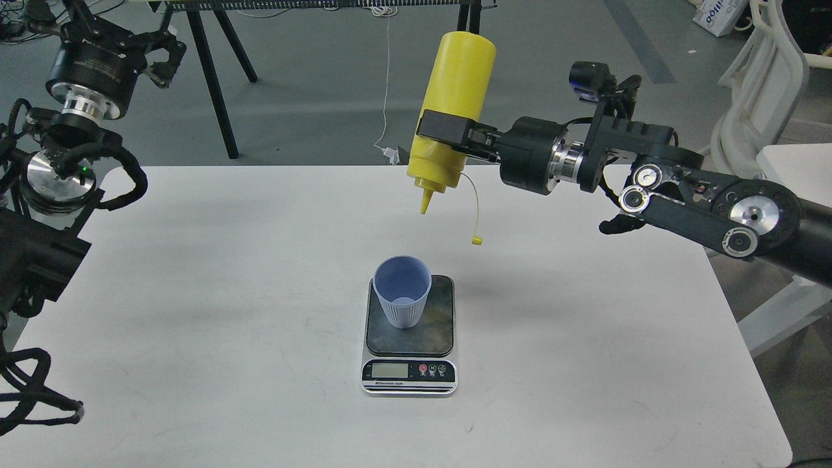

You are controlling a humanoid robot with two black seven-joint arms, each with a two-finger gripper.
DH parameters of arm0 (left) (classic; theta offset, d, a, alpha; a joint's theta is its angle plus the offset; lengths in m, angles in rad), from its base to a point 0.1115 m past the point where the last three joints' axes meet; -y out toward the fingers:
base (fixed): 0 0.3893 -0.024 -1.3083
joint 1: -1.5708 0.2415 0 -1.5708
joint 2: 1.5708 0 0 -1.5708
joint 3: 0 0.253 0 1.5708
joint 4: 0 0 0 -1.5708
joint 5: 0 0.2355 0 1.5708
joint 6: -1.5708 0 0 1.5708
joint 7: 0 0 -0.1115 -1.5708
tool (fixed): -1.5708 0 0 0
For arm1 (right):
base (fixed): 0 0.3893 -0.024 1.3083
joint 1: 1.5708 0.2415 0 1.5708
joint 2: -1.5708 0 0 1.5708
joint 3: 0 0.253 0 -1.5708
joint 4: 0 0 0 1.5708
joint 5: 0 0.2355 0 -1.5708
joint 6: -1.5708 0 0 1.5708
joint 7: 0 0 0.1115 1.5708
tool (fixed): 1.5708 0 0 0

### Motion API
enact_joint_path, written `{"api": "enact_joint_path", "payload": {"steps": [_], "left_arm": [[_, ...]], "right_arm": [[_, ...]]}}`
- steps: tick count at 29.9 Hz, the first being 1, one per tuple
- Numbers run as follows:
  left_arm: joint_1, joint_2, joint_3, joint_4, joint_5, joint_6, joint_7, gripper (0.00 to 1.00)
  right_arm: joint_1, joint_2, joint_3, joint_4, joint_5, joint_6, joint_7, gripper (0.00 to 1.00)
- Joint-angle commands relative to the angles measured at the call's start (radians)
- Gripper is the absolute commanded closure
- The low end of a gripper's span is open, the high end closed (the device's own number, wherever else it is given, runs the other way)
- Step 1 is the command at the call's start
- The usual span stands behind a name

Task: Pour seasoning into cup on scale with both arms
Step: 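Tilt the bottle nozzle-down over the cup and squeeze sauce in, then raise the bottle upright and move it back toward its spot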

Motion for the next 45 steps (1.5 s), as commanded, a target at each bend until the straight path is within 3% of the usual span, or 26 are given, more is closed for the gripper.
{"api": "enact_joint_path", "payload": {"steps": [1, 14, 23, 28, 38, 45], "left_arm": [[0.004, 0.004, -0.001, 0.0, 0.0, -0.011, 0.0, 0.0], [0.001, 0.002, -0.001, 0.0, 0.002, -0.011, 0.001, 0.0], [0.003, 0.005, 0.001, -0.002, 0.002, -0.011, 0.003, 0.0], [0.003, 0.012, 0.002, -0.003, 0.003, -0.011, 0.009, 0.0], [-0.003, 0.009, 0.012, -0.006, 0.009, -0.002, 0.012, 0.0], [-0.006, 0.009, 0.013, -0.014, 0.012, 0.0, 0.012, 0.0]], "right_arm": [[0.02, 0.052, -0.08, -0.026, -0.106, -0.059, -0.006, 0.83], [0.019, 0.178, -0.163, -0.115, -0.211, -0.154, -0.026, 0.85], [0.019, 0.165, -0.165, -0.098, -0.199, -0.145, -0.021, 0.84], [0.007, 0.077, -0.131, -0.042, -0.168, -0.111, -0.021, 0.84], [-0.16, -0.137, 0.076, 0.095, 0.183, 0.009, -0.032, 0.85], [-0.366, -0.236, 0.3, 0.126, 0.572, 0.202, -0.026, 0.84]]}}
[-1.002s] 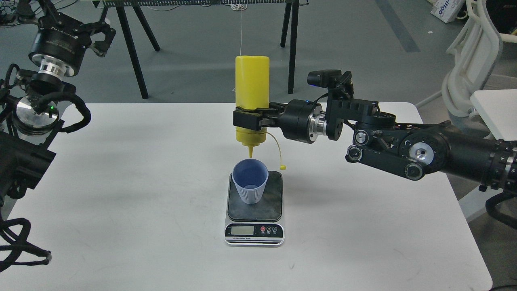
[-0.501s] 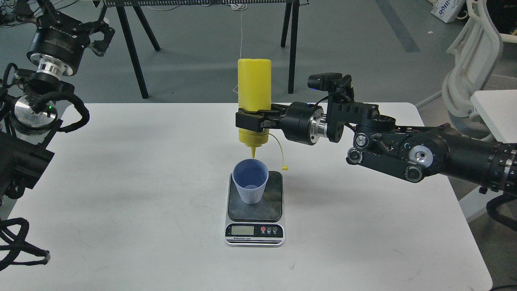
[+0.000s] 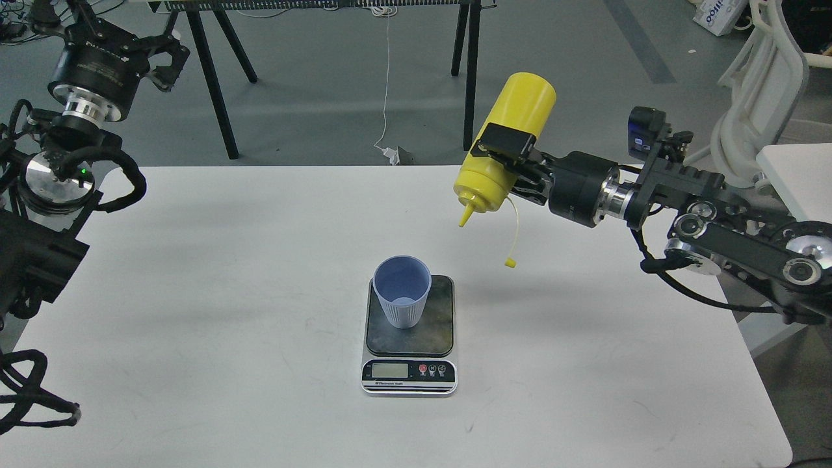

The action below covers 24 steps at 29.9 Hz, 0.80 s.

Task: Pour seasoning into cup on scale with both arms
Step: 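Raise the bottle upright and move it back toward its spot, then lower the yellow bottle onto the table with the right gripper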

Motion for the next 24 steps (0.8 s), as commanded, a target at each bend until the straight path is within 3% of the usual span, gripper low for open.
{"api": "enact_joint_path", "payload": {"steps": [1, 6, 16, 24], "left_arm": [[-0.002, -0.002, 0.002, -0.003, 0.001, 0.002, 0.001, 0.0], [-0.004, -0.005, 0.011, -0.005, 0.005, 0.003, 0.001, 0.0], [0.004, 0.003, 0.02, -0.005, 0.006, 0.006, 0.001, 0.0], [0.004, -0.008, 0.02, -0.014, 0.006, 0.035, 0.0, 0.0]], "right_arm": [[-0.132, -0.039, 0.142, 0.015, 0.228, 0.11, 0.001, 0.84], [-0.317, -0.056, 0.34, 0.007, 0.496, 0.26, -0.005, 0.84], [-0.68, -0.042, 0.549, -0.016, 0.903, 0.26, 0.001, 0.84], [-0.813, 0.159, 0.567, -0.085, 0.998, 0.26, -0.002, 0.84]]}}
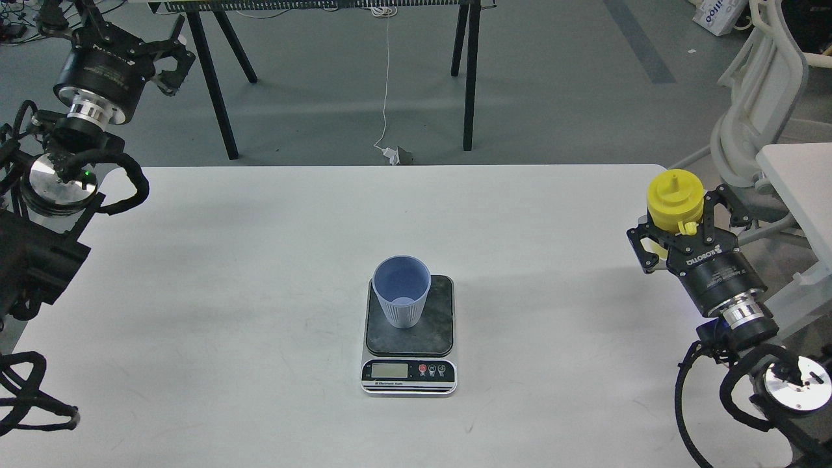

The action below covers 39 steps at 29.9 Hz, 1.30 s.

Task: Pour seasoning into cup on scale with both arms
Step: 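Lower the yellow bottle onto the table with the right gripper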

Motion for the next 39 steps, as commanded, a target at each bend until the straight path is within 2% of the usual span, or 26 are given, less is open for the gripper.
{"api": "enact_joint_path", "payload": {"steps": [1, 4, 8, 16, 22, 28, 30, 33, 35, 39], "left_arm": [[0.0, -0.001, 0.0, -0.014, 0.001, 0.017, -0.002, 0.0], [0.0, 0.004, 0.0, -0.019, 0.0, 0.017, -0.002, 0.0], [-0.001, 0.008, 0.0, -0.019, 0.001, 0.017, 0.0, 0.0], [0.006, 0.007, 0.003, -0.019, 0.032, 0.017, 0.0, 0.0], [0.002, -0.003, 0.001, -0.022, 0.057, 0.019, -0.002, 0.0], [0.0, 0.013, 0.0, -0.036, 0.057, 0.019, -0.002, 0.0], [0.002, 0.016, 0.0, -0.036, 0.057, 0.019, -0.002, 0.0], [0.003, 0.02, 0.0, -0.036, 0.057, 0.019, -0.002, 0.0], [0.002, 0.02, 0.0, -0.038, 0.057, 0.019, -0.002, 0.0], [0.002, 0.037, 0.0, -0.076, 0.057, 0.029, -0.002, 0.0]], "right_arm": [[-0.06, 0.073, 0.014, 0.005, 0.023, 0.0, -0.003, 0.84], [-0.098, 0.128, 0.021, 0.032, 0.025, 0.0, -0.004, 0.84], [-0.129, 0.14, 0.026, 0.035, 0.025, 0.0, -0.006, 0.84], [-0.152, 0.229, 0.021, -0.057, 0.021, 0.0, -0.006, 0.83], [-0.184, 0.271, 0.028, -0.057, 0.02, 0.0, -0.006, 0.8], [-0.179, 0.259, 0.029, -0.052, 0.021, 0.0, -0.006, 0.6], [-0.183, 0.245, 0.034, -0.041, 0.021, 0.0, -0.006, 0.41], [-0.199, 0.237, 0.052, -0.008, 0.021, 0.0, -0.004, 0.24], [-0.228, 0.237, 0.077, 0.012, 0.021, 0.0, -0.004, 0.08], [-0.253, 0.234, 0.1, 0.026, 0.021, 0.0, -0.006, 0.04]]}}
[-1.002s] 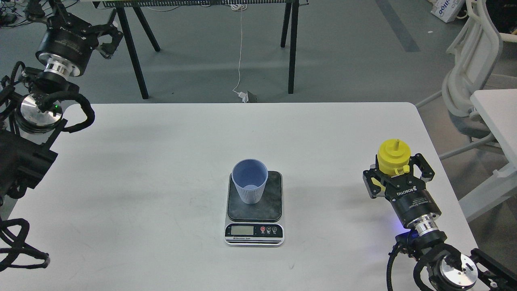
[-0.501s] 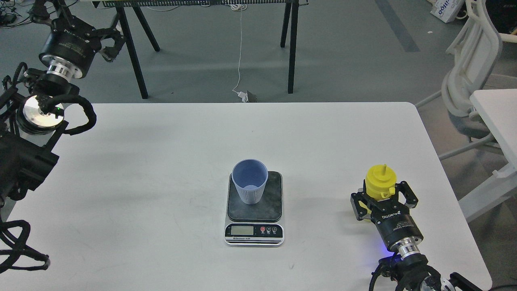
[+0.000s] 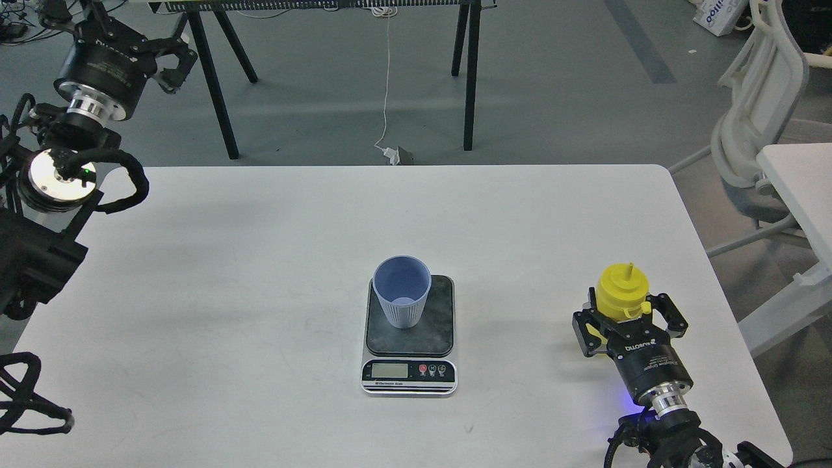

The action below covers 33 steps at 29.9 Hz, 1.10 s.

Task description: Pour seasoning into cup on scale with both arms

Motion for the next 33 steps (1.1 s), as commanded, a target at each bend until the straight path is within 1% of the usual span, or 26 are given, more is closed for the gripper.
{"api": "enact_joint_path", "payload": {"steps": [1, 4, 9, 17, 23, 26, 28, 33], "left_arm": [[0.0, 0.015, 0.0, -0.034, 0.0, 0.017, 0.002, 0.0], [0.0, 0.018, 0.0, -0.039, 0.0, 0.023, 0.002, 0.0], [0.001, 0.03, 0.0, -0.039, 0.0, 0.02, 0.0, 0.0], [0.001, 0.038, 0.0, -0.041, -0.002, 0.023, 0.0, 0.0], [0.006, 0.071, 0.002, -0.06, 0.0, 0.021, 0.0, 0.0], [0.024, 0.09, 0.002, -0.097, 0.0, 0.021, 0.0, 0.0], [0.034, 0.097, 0.002, -0.123, 0.0, 0.023, 0.0, 0.0], [0.043, 0.104, -0.002, -0.13, -0.002, 0.023, 0.0, 0.0]], "right_arm": [[-0.016, -0.009, 0.009, 0.013, 0.0, 0.001, -0.001, 0.04], [-0.036, -0.038, 0.006, 0.021, 0.0, 0.001, -0.001, 0.02], [-0.099, -0.107, 0.01, 0.086, -0.003, 0.001, -0.001, 0.02], [-0.226, -0.214, 0.003, 0.098, -0.067, 0.001, 0.001, 0.02], [-0.249, -0.361, 0.058, 0.069, -0.075, 0.001, 0.002, 0.02], [-0.231, -0.415, 0.107, 0.05, -0.075, 0.001, 0.001, 0.02], [-0.182, -0.44, 0.139, 0.012, -0.077, 0.001, 0.002, 0.02], [0.082, -0.484, 0.133, -0.153, -0.083, 0.001, 0.001, 0.02]]}}
